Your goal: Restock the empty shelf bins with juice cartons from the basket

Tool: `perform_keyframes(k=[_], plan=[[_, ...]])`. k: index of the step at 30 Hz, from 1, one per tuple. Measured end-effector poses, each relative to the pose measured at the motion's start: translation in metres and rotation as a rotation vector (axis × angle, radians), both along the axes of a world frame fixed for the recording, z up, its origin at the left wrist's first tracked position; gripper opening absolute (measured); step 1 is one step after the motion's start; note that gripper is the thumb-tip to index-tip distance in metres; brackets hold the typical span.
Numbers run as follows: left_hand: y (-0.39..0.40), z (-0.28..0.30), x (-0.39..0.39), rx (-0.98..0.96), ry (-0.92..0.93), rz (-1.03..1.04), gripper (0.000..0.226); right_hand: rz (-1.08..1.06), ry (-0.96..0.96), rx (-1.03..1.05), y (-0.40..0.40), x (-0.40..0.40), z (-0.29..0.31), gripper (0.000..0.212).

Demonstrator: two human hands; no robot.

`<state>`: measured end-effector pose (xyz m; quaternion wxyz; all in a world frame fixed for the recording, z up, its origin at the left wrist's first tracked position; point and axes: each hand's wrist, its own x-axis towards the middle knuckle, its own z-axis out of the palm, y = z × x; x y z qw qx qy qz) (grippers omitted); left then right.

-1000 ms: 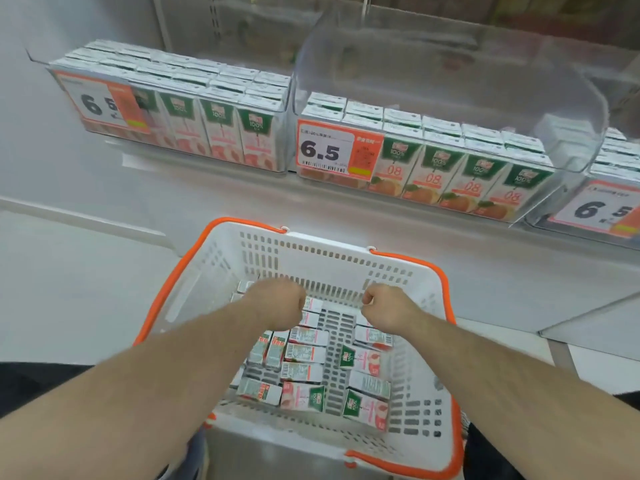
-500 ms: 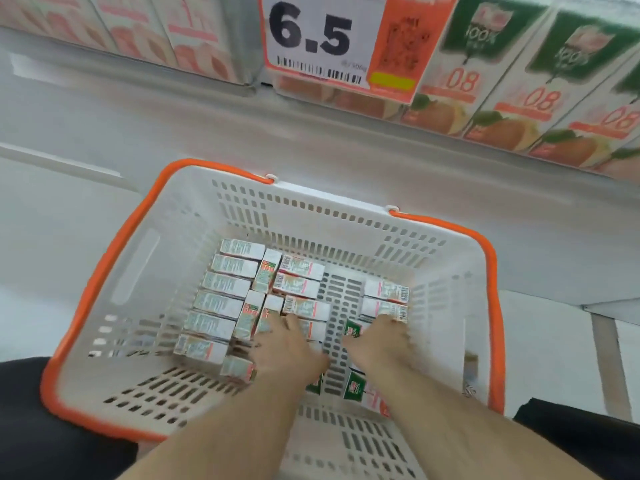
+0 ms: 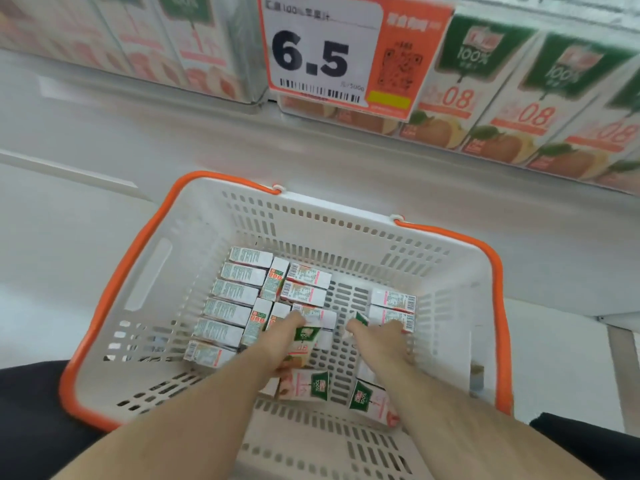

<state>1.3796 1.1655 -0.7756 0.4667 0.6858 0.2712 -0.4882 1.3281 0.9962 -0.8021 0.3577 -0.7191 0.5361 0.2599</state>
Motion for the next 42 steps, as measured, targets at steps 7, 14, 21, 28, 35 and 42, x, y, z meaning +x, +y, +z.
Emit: perform_keyframes(k=[7,14,21,28,35,42], plan=[[0.007,0.047,0.025,-0.37,0.117,0.306,0.053,-0.295,-0.39,0.52,-0.016,0.011,0.069,0.072],[-0.002,0.124,0.042,-0.682,0.031,0.523,0.06,-0.391,-0.622,0.89,-0.022,0.01,0.158,0.043],[-0.006,0.216,0.061,-0.654,-0.183,0.33,0.035,-0.231,-0.735,0.928,-0.017,0.01,0.222,0.056],[0.015,0.284,0.075,-0.418,-0.389,0.035,0.02,-0.109,-0.772,0.825,-0.006,0.007,0.252,0.06],[0.033,0.297,0.083,-0.243,-0.887,-0.359,0.022,-0.008,-0.821,0.677,0.022,0.018,0.29,0.062],[0.032,0.316,0.078,-0.506,-1.18,-0.536,0.035,0.167,-0.973,0.468,0.058,0.051,0.334,0.069]])
